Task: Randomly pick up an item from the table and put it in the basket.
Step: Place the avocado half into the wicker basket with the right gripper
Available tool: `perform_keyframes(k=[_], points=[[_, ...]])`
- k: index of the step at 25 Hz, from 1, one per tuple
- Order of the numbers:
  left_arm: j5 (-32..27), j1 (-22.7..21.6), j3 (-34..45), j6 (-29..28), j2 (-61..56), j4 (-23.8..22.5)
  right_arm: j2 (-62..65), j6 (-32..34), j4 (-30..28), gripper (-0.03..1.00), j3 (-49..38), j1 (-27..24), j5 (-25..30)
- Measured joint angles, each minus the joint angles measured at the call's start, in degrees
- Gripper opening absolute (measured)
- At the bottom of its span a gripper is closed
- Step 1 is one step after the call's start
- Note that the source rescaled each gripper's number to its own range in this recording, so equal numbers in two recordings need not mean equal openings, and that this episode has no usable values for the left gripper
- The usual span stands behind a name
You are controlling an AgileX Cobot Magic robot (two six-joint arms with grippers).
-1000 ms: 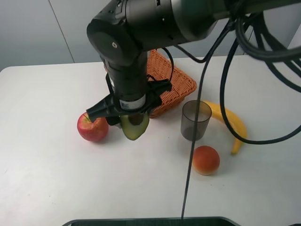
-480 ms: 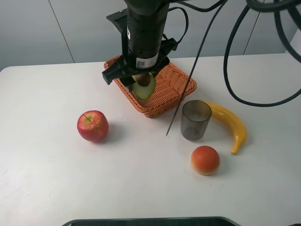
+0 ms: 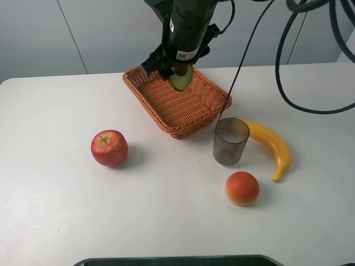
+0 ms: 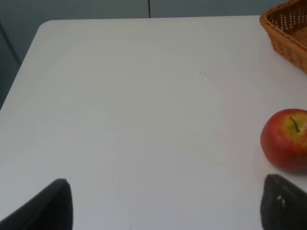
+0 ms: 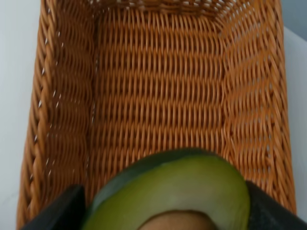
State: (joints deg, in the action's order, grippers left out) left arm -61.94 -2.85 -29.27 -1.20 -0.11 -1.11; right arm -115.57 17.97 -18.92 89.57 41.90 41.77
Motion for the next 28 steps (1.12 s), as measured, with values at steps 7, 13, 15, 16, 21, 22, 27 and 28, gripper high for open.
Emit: perform_keyframes(k=[7,13,15,16,21,22,27,28], points=[[0.0,0.0,0.0,0.0,0.0,0.0,-4.1,-0.1,-2.8,0.00,0.0,-1.1,-3.5],[0.0,0.0,0.0,0.0,0.0,0.0,-7.4,-0.1,-5.9,0.00,0.0,-1.9,-3.7],[0.0,0.0,0.0,0.0,0.0,0.0,-8.1,-0.1,-5.9,0.00,0.0,-1.9,-3.7],[0.0,0.0,0.0,0.0,0.0,0.0,-8.3,0.0,-5.9,0.00,0.0,-1.9,-3.7],[0.0,0.0,0.0,0.0,0.0,0.0,-8.8,0.8,-5.9,0.00,0.0,-1.9,-3.7],[0.0,0.0,0.0,0.0,0.0,0.0,-8.8,0.9,-5.9,0.00,0.0,-1.9,-3.7],[0.0,0.0,0.0,0.1,0.0,0.0,-8.8,1.0,-5.9,0.86,0.0,-1.9,-3.7],[0.0,0.0,0.0,0.2,0.0,0.0,-8.8,1.1,-5.9,0.94,0.0,-1.9,-3.7]])
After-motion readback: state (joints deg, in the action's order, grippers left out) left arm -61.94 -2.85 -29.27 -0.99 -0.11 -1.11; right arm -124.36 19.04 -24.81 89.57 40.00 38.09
